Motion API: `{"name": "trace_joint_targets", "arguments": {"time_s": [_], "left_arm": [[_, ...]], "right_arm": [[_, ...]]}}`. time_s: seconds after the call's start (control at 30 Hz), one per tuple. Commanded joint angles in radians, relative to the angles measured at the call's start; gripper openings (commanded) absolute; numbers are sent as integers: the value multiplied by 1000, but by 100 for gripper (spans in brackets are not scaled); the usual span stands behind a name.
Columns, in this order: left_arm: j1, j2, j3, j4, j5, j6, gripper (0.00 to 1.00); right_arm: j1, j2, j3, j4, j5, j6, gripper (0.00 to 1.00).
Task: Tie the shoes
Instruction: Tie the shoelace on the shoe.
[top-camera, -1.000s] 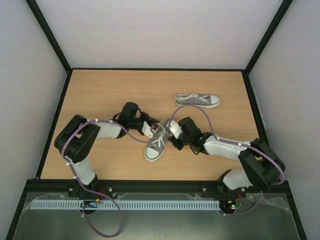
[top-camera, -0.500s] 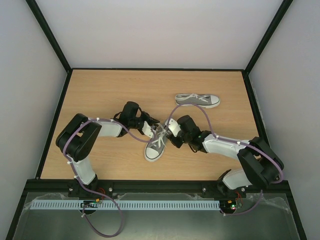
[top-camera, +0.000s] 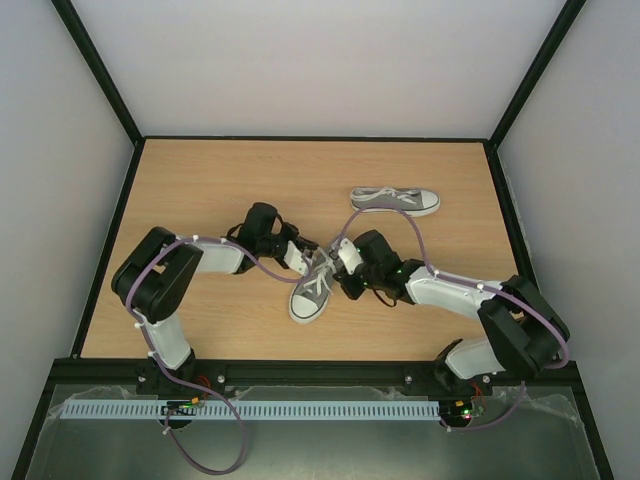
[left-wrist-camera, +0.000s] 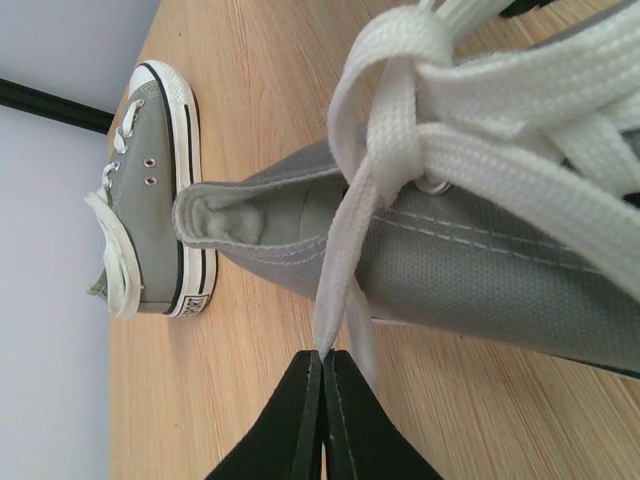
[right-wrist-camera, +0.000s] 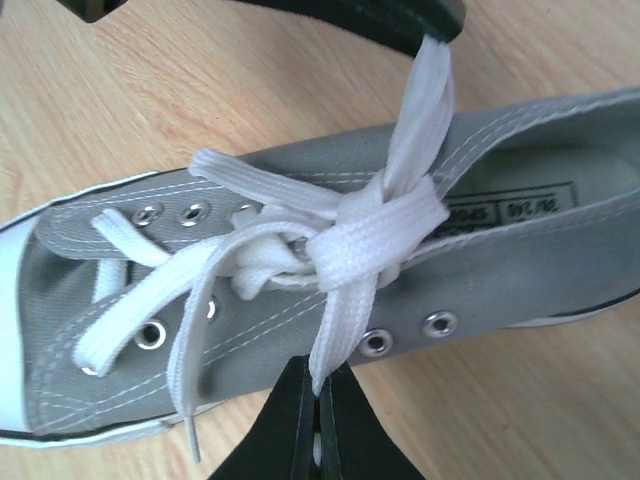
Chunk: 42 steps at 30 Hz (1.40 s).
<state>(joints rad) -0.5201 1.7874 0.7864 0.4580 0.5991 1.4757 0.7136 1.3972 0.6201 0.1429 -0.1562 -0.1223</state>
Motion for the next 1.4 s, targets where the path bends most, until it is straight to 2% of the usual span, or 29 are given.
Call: {"name": "trace_joint_targets", "arguments": {"time_s": [0.0,0.27,0.47,0.67,1.03,1.27,1.37], "left_arm": [[15,5,1,6,34,13,2],[25,32,26,18,37,-1,2],[29,42,25,15,42,11,2],[33,55,29,12,31,27,2],[62,65,41,21,28,34,2],[65,65,31,20,46,41,2],[63,56,28,13,53,46,2]], "right_arm": [[6,-21,-9,-38,-95,174,1],[5,43,13,-118,-105,338,1],[4,4,-35,-129,-105,423,1],[1,32,-54,-100,-138,440,1],[-87,77,-129,20,-250,514,1],[-106,74,-123,17,-269,502,1],[-109,92,-75,-36,-244,463,1]]}}
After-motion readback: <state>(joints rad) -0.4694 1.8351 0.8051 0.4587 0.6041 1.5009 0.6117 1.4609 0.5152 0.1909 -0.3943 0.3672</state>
